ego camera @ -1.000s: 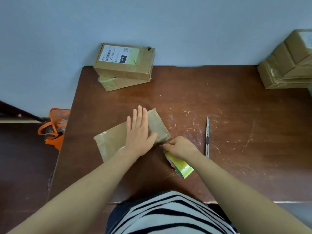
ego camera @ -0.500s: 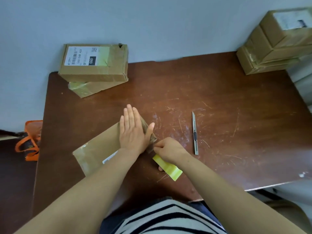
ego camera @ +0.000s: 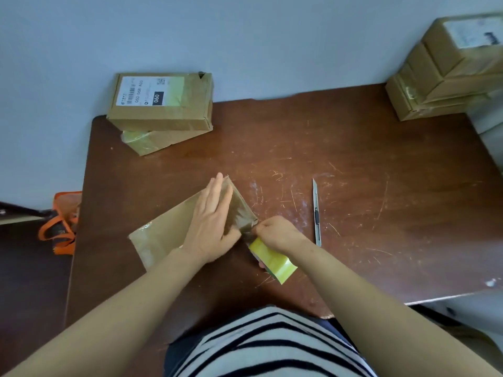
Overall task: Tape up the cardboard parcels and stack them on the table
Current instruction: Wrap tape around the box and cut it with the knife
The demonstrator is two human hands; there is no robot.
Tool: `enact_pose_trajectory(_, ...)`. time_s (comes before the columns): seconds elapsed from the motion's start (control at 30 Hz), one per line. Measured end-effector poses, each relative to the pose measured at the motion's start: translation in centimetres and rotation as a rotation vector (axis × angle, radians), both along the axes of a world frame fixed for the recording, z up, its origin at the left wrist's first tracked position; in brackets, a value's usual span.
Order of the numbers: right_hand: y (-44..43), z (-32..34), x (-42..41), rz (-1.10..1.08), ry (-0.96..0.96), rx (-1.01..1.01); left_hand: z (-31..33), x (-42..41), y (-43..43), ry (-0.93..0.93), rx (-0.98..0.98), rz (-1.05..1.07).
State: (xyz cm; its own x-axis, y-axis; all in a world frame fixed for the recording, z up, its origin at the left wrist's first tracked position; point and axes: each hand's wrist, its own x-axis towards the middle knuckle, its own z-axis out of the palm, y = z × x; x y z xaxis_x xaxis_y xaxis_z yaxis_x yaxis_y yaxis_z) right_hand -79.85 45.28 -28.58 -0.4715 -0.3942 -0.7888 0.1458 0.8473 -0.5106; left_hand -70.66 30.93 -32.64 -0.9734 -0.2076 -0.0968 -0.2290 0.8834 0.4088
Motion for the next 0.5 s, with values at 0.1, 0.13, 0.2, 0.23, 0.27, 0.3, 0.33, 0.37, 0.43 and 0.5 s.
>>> enact_pose_trajectory(0.1, 0.2, 0.8, -0.1, -0.043, 0.008, -0.061, -0.3, 2.2, 1.7, -0.162, -0.13, -0.027)
enact_pose_trajectory(0.13, 0.1, 1.5, 0.0, -0.033, 0.01, -0.088, -0.5, 2.2, 2.1, -0.215, -0.175, 0.013)
enact_pose_trajectory(0.2, 0.1, 2.7, 0.1, -0.008, -0.017, -0.157, -0.4, 1.8, 2.4, -0.207, -0.242, 0.063)
enact_pose_trajectory(0.23, 0.1, 3.5, 0.0, 0.001, -0.029, -0.194, 0.2, 1.7, 2.3, -0.186, -0.252, 0.062)
enact_pose_trajectory(0.27, 0.1, 4.1, -0.2, -0.012, -0.037, -0.231, 0.8, 1.3, 2.0, -0.177, -0.231, 0.049)
enact_pose_trajectory(0.3, 0.1, 4.7, -0.6, -0.031, -0.035, -0.275, 1.6, 1.1, 1.6, -0.166, -0.189, 0.045)
enact_pose_trajectory(0.33, 0.2, 5.5, -0.9, -0.038, -0.023, -0.324, 2.6, 0.9, 1.1, -0.153, -0.154, 0.053)
enact_pose_trajectory(0.37, 0.1, 6.3, -1.1, -0.038, -0.012, -0.372, 3.6, 0.9, 0.6, -0.141, -0.14, 0.063)
enact_pose_trajectory(0.43, -0.2, 7.7, -1.6, -0.056, -0.035, -0.47, 5.2, 0.6, -0.4, -0.097, -0.142, 0.096)
enact_pose_trajectory(0.5, -0.9, 8.4, -1.9, -0.046, 0.006, -0.558, 6.1, 0.4, -1.0, -0.087, -0.137, 0.126)
